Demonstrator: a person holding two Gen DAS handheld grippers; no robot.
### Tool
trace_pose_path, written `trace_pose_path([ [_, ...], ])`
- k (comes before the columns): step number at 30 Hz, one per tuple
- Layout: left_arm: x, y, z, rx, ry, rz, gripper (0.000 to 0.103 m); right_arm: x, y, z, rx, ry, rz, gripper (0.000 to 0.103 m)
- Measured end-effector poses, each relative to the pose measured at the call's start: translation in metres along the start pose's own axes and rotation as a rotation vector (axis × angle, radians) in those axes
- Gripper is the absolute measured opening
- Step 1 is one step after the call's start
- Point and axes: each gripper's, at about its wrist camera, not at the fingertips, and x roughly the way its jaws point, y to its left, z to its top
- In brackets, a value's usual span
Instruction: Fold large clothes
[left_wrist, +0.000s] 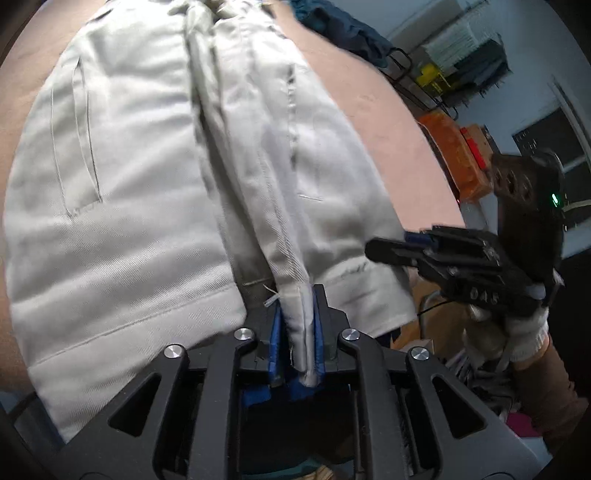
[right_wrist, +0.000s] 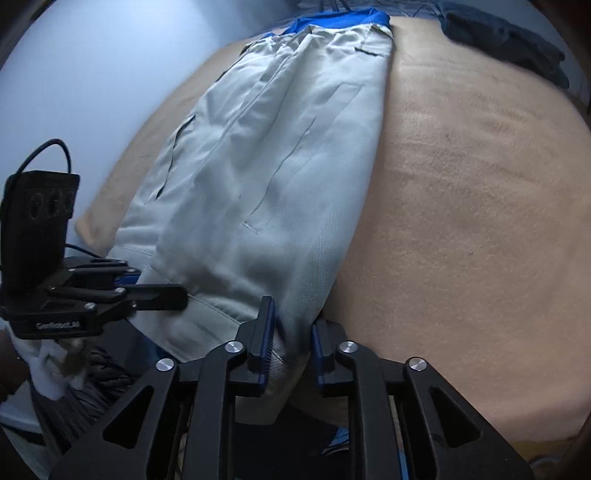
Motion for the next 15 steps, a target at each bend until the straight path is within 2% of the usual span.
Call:
trace_pose_path([
  [1, -0.008, -0.003, -0.001, 0.016, -0.005, 0.0, 0.015, -0.002, -0.001, 0.002, 0.004, -0.005, 0.001, 0.025],
  [3, -0.03, -0.004, -0.005, 0.031, -0.032, -0.015, 0.031, -0.014, -0.008, 0.001, 0.015, -0.045, -0.01, 0.028],
  [5, -0.059, 0.004, -0.014, 0.028, -0.109, 0.02, 0.051, -0.015, -0.019, 0.003, 0.066, -0.076, 0.043, 0.035],
  [6, -0.068, 0.009, -0.018, 0.022, -0.138, 0.044, 0.055, -0.016, -0.028, 0.002, 0.102, -0.08, 0.077, 0.04],
  [8, -0.089, 0.033, -0.03, -0.035, -0.201, 0.135, 0.057, -0.012, -0.04, -0.005, 0.174, -0.074, 0.146, 0.04],
  [11, -0.093, 0.082, -0.039, -0.199, -0.194, 0.2, 0.057, 0.006, -0.047, -0.017, 0.265, -0.03, 0.253, 0.04],
  [13, -0.088, 0.111, -0.047, -0.313, -0.177, 0.193, 0.057, 0.012, -0.046, -0.023, 0.285, -0.012, 0.311, 0.04],
  [15, -0.077, 0.131, -0.054, -0.399, -0.15, 0.119, 0.057, 0.018, -0.04, -0.021, 0.282, 0.002, 0.353, 0.043],
])
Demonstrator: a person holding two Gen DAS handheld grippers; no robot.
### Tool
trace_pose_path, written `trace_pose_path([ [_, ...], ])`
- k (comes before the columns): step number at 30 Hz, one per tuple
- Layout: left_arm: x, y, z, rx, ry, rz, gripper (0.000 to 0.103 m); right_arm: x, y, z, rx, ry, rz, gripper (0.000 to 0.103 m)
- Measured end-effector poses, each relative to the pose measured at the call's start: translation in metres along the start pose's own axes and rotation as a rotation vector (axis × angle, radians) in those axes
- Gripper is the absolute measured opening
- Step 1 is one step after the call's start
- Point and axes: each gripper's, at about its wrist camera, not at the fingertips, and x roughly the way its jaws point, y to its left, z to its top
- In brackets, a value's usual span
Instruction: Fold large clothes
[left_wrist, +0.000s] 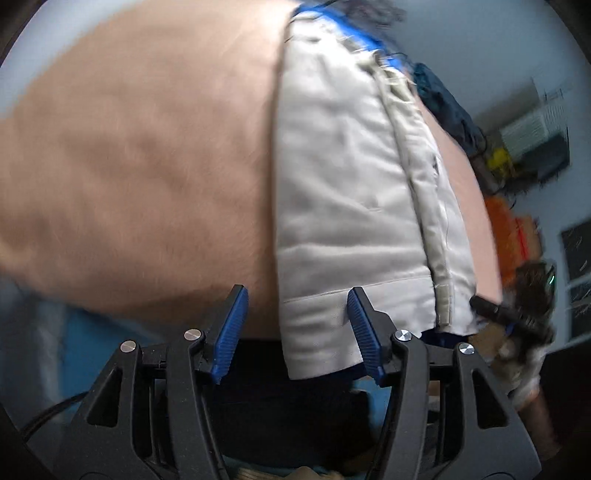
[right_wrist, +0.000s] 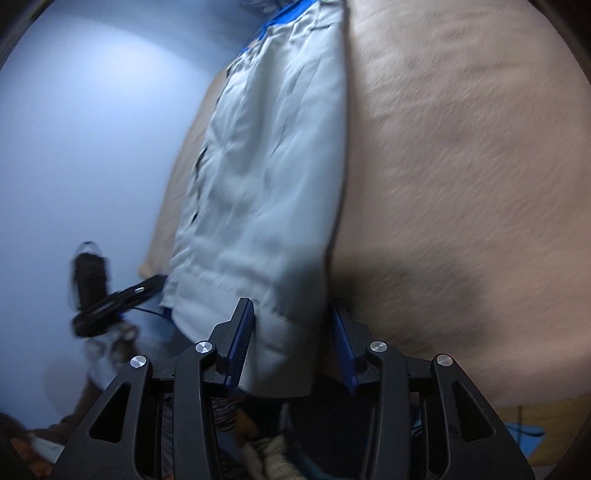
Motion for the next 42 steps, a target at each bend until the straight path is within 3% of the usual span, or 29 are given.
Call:
trace_pose_path([
  [4, 0.012, -0.001, 0.0, -0.018, 0.039, -0.08, 0.055, 0.01, 0.006, 0.0, -0.03, 0.015, -0.006, 0.044],
  [5, 0.017, -0.006, 0.0, -0.004, 0.049, -0.093, 0.04, 0.008, 0.006, -0.002, -0.029, 0.019, -0.004, 0.042],
  [7, 0.014, -0.018, -0.004, 0.056, 0.037, -0.038, 0.026, 0.007, 0.012, -0.006, -0.054, 0.017, -0.035, 0.024],
  [8, 0.01, -0.024, -0.005, 0.082, 0.02, -0.019, 0.017, 0.001, 0.02, -0.01, -0.082, 0.016, -0.068, 0.022],
  [9, -0.002, -0.027, -0.005, 0.094, -0.013, -0.023, 0.014, -0.003, 0.025, -0.012, -0.109, 0.008, -0.088, 0.016],
  [12, -0.026, -0.029, -0.007, 0.122, -0.064, -0.04, 0.014, -0.026, 0.055, -0.019, -0.218, -0.06, -0.132, 0.015],
  [16, 0.001, -0.022, -0.016, 0.145, 0.01, 0.04, 0.014, 0.006, 0.046, -0.028, -0.255, 0.038, -0.275, 0.015],
  [20, -0.006, -0.021, -0.014, 0.164, 0.003, 0.033, 0.016, -0.007, 0.053, -0.027, -0.272, 0.031, -0.282, 0.025],
  [26, -0.006, -0.029, -0.011, 0.164, -0.002, 0.032, 0.018, -0.064, 0.079, -0.007, -0.363, -0.193, -0.359, 0.028],
  [28, -0.006, -0.03, -0.01, 0.161, -0.001, 0.027, 0.018, -0.065, 0.086, 0.009, -0.395, -0.217, -0.383, 0.028],
  [31, -0.008, -0.027, -0.01, 0.146, -0.001, 0.011, 0.018, -0.045, 0.104, 0.053, -0.465, -0.233, -0.384, 0.026],
  [33, -0.007, -0.026, -0.01, 0.144, -0.003, 0.009, 0.018, -0.028, 0.107, 0.08, -0.451, -0.235, -0.369, 0.016],
  [37, -0.007, -0.027, -0.011, 0.16, -0.005, 0.013, 0.018, 0.028, 0.104, 0.128, -0.406, -0.222, -0.398, 0.012],
  [42, -0.007, -0.027, -0.011, 0.161, -0.003, 0.006, 0.019, 0.091, 0.098, 0.154, -0.364, -0.108, -0.353, 0.012],
])
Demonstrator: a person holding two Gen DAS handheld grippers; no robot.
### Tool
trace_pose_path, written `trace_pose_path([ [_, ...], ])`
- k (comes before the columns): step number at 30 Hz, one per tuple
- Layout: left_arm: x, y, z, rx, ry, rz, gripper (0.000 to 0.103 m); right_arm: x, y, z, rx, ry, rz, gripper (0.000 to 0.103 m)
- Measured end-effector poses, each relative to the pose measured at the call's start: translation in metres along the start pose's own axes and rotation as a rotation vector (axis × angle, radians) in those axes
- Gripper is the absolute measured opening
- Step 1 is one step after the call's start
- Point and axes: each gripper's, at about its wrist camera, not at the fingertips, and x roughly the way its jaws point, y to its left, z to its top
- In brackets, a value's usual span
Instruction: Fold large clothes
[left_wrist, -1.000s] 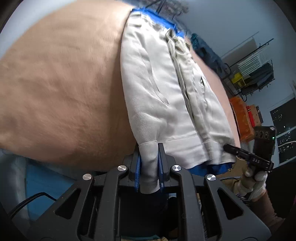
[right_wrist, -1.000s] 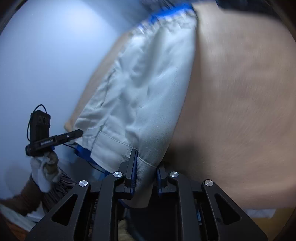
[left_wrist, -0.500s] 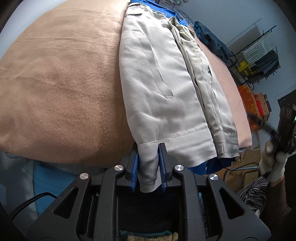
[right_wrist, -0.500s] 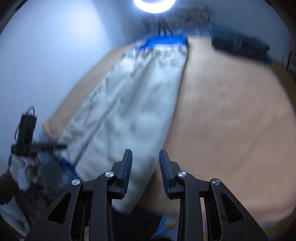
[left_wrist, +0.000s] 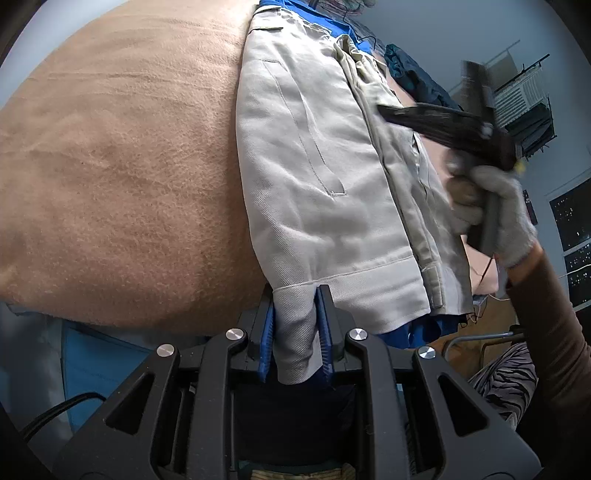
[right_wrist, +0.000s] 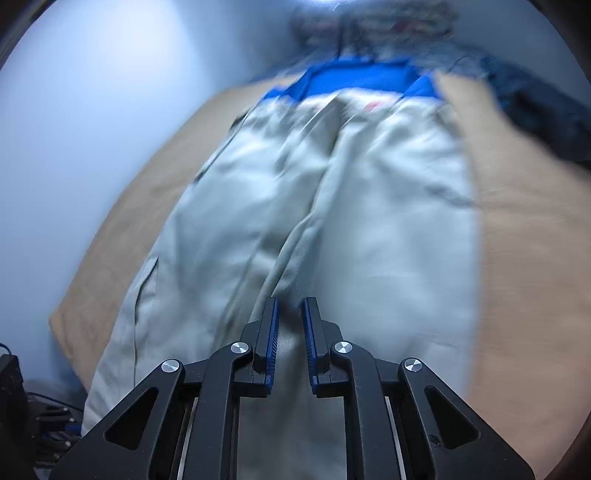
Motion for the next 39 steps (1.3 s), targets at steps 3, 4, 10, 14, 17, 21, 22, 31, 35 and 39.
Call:
trace_pose_path([
  [3, -0.001, -0.001, 0.001, 0.006, -0.001, -0.002, 0.02, 0.015, 0.024, -0.006, -0.164, 0.016, -0.109, 0.012],
  [4, -0.002, -0.001, 0.001, 0.004, -0.003, -0.006, 0.022, 0.011, 0.025, -0.005, -0.177, 0.03, -0.115, 0.012],
  [10, -0.018, 0.005, 0.004, -0.028, -0.06, -0.048, 0.045, -0.066, 0.001, -0.031, -0.077, -0.021, -0.031, 0.018],
  [14, -0.023, 0.025, 0.011, -0.115, -0.078, -0.104, 0.045, -0.117, -0.011, -0.081, -0.032, -0.049, 0.016, 0.045],
  [17, -0.011, 0.039, 0.016, -0.197, -0.022, -0.18, 0.045, -0.136, -0.027, -0.122, 0.069, -0.053, 0.083, 0.059],
  [21, 0.008, 0.05, 0.018, -0.27, 0.048, -0.244, 0.045, -0.127, -0.051, -0.159, 0.219, 0.007, 0.159, 0.059],
  [22, 0.013, 0.053, 0.018, -0.292, 0.068, -0.267, 0.045, -0.123, -0.056, -0.167, 0.254, 0.028, 0.189, 0.059],
  [31, 0.017, 0.035, 0.005, -0.24, 0.093, -0.294, 0.045, -0.099, -0.052, -0.181, 0.312, 0.064, 0.461, 0.059],
  [35, 0.018, 0.029, -0.006, -0.2, 0.103, -0.275, 0.038, -0.091, -0.055, -0.177, 0.322, 0.081, 0.478, 0.045],
  [39, 0.015, 0.031, -0.007, -0.263, 0.101, -0.306, 0.027, -0.088, -0.06, -0.175, 0.359, 0.091, 0.484, 0.023],
])
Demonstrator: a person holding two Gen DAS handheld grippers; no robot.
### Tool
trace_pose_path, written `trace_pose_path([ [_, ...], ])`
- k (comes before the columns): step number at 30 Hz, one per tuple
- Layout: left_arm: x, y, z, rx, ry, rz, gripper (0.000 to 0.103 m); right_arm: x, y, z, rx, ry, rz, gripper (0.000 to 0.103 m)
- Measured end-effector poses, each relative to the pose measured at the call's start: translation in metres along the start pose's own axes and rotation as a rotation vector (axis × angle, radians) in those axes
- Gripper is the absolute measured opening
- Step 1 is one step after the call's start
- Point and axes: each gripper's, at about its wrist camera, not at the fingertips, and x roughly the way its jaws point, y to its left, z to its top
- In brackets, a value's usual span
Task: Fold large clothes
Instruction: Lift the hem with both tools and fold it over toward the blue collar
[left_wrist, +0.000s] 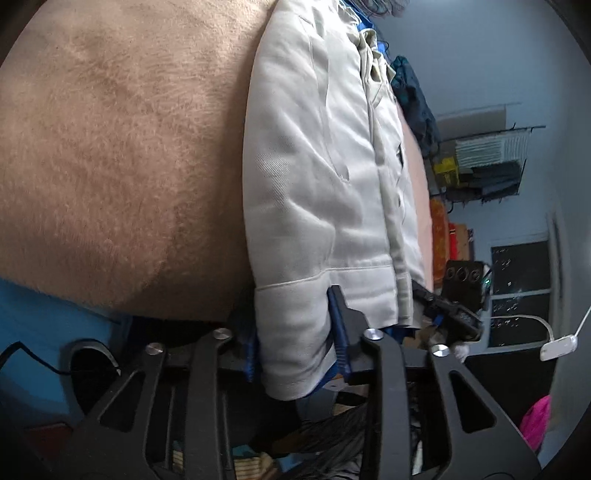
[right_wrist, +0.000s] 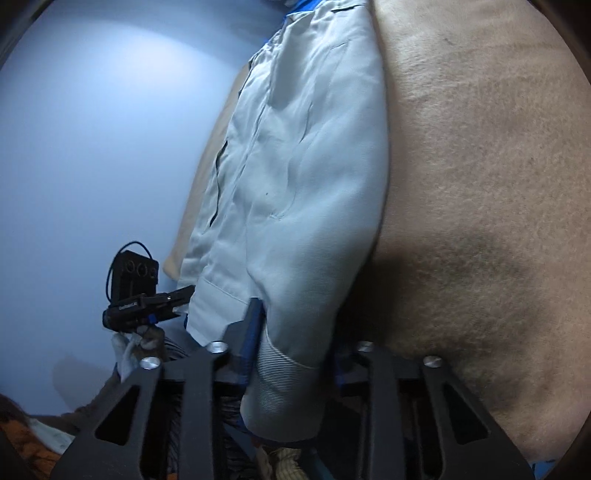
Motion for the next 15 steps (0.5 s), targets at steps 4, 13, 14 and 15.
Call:
trace_pose_path([
  [4, -0.012, -0.014, 0.001, 0.019, -0.02, -0.031, 0.02, -0.013, 0.015, 0.004, -0.027, -0.036, 0.045, 0.019],
  [13, -0.044, -0.054, 0.026, 0.072, -0.103, -0.104, 0.018, -0.029, 0.034, 0.009, -0.041, -0.155, 0.106, 0.017],
  [14, -0.047, -0.059, 0.032, 0.076, -0.116, -0.109, 0.017, -0.03, 0.035, 0.012, -0.038, -0.169, 0.115, 0.017],
  [15, -0.05, -0.064, 0.039, 0.08, -0.131, -0.116, 0.017, -0.03, 0.035, 0.014, -0.036, -0.18, 0.118, 0.017],
])
